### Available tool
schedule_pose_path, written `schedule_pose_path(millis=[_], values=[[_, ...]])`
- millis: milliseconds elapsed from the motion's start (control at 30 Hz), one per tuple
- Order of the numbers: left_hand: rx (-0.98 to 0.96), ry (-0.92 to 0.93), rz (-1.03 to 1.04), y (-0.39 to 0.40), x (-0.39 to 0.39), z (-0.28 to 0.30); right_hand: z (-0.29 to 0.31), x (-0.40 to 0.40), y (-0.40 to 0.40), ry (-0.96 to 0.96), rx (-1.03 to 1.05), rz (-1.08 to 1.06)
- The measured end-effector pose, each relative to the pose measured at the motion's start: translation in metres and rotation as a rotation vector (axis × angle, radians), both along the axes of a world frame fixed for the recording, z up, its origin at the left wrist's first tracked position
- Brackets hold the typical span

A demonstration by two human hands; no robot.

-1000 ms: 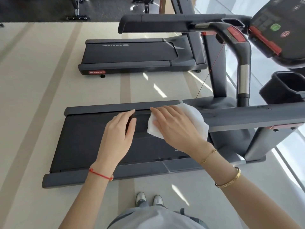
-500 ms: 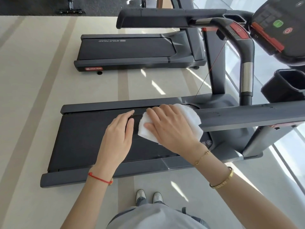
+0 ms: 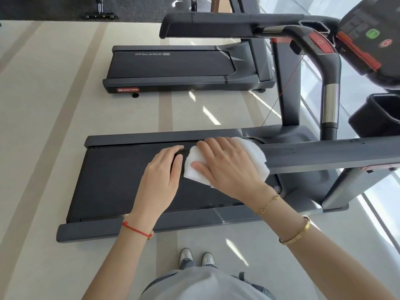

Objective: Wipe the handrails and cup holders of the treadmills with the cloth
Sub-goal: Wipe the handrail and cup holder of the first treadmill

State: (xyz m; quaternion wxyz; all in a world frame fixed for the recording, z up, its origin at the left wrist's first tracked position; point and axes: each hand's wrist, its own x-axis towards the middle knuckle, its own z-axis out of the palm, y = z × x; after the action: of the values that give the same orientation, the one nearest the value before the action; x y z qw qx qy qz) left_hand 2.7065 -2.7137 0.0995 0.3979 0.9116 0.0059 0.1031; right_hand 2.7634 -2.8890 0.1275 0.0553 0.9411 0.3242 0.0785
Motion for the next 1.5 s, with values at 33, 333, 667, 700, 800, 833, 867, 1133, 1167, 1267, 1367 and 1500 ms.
schedule_pose_path(millis=[33, 333, 667, 700, 800, 833, 867, 1133, 1167, 1267, 1367, 1500], values=[[-0.002, -0.002, 0.001, 0.0, 0.0, 0.0, 0.002, 0.001, -0.005, 0.025, 0.016, 0.038], [0.01, -0.011, 0.0, 0.0, 0.001, -0.003, 0.004, 0.01, -0.038, -0.002, -0.011, 0.016], [-0.021, -0.032, 0.018, 0.0, 0.002, -0.009, -0.003, 0.014, -0.061, -0.165, 0.245, -0.125], [-0.019, -0.034, 0.02, 0.0, 0.002, -0.009, -0.001, 0.016, -0.062, -0.162, 0.228, -0.181], [-0.016, -0.039, 0.016, 0.0, 0.002, -0.009, 0.004, 0.019, -0.034, -0.092, 0.115, -0.183], [-0.023, -0.041, 0.014, 0.0, 0.002, -0.008, 0.003, 0.018, -0.021, -0.08, 0.106, -0.139], [-0.03, -0.047, 0.012, 0.0, 0.002, -0.008, 0.002, 0.015, -0.009, -0.08, 0.119, -0.101], [-0.014, -0.033, 0.024, 0.0, 0.001, -0.007, -0.008, 0.012, -0.063, -0.248, 0.325, -0.199], [-0.006, -0.03, 0.025, 0.0, 0.001, -0.007, -0.006, 0.015, -0.061, -0.248, 0.313, -0.258], [0.012, -0.02, 0.014, 0.0, 0.001, -0.005, -0.003, 0.015, -0.029, -0.226, 0.253, -0.219], [0.005, -0.024, -0.004, 0.0, 0.002, -0.002, -0.012, 0.008, -0.011, -0.245, 0.3, -0.092], [0.043, -0.044, 0.022, -0.002, 0.002, -0.001, -0.021, 0.005, -0.054, -0.296, 0.33, -0.009]])
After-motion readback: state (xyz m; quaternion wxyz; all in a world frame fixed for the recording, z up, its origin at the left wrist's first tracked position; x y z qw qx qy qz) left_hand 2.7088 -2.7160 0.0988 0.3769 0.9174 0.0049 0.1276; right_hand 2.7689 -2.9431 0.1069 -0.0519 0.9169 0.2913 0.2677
